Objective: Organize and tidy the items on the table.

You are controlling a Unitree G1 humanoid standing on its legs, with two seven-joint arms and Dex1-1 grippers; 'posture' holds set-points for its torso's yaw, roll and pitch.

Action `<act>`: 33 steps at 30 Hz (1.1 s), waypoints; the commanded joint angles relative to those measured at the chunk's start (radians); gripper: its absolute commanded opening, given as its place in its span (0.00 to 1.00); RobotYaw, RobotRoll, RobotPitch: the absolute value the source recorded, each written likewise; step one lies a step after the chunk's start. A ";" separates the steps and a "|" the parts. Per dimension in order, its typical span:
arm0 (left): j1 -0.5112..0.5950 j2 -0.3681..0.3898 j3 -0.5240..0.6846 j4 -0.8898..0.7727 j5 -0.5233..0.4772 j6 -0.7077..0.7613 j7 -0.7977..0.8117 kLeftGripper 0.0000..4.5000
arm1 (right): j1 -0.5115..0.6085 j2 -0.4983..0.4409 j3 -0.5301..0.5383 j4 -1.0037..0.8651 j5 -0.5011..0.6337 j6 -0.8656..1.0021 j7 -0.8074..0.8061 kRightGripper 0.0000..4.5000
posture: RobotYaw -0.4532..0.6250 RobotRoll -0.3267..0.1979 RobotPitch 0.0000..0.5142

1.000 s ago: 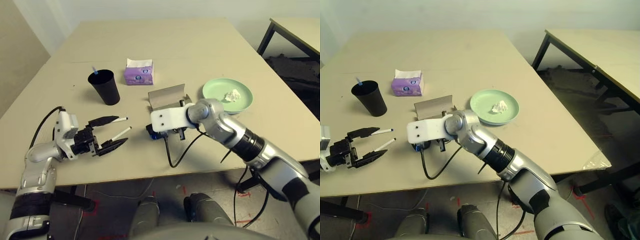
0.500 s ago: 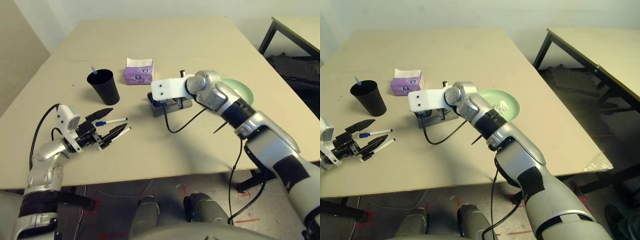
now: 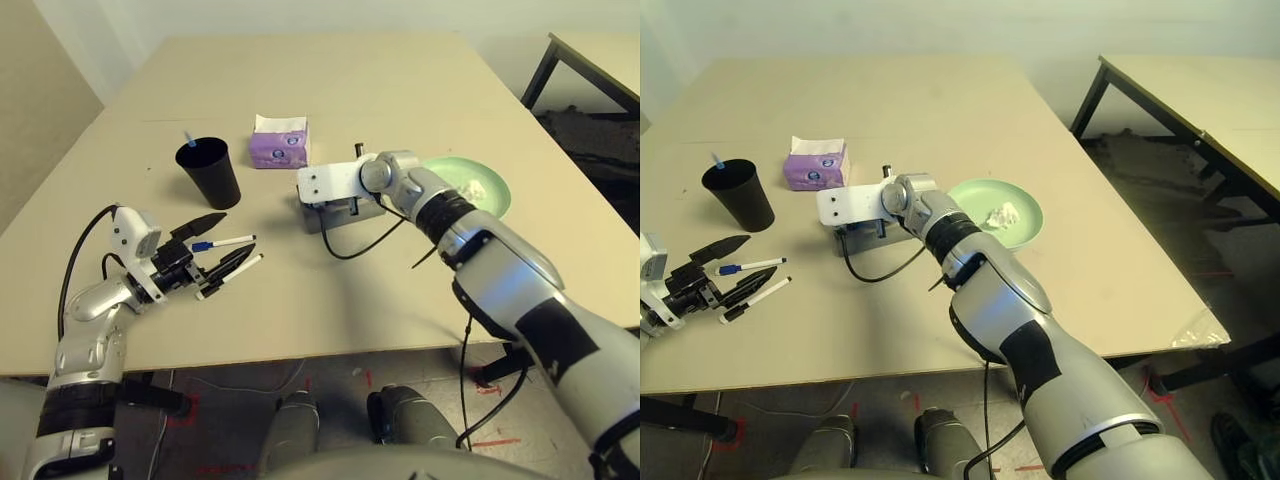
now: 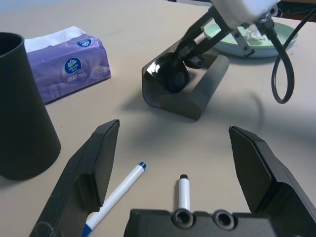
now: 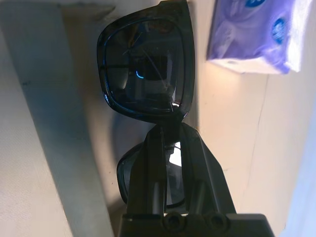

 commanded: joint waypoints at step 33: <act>-0.036 -0.003 -0.011 0.040 0.020 -0.005 -0.038 1.00 | 0.155 -0.318 -0.351 -1.006 0.345 0.621 0.648 0.99 | 0.43 0.62 0.15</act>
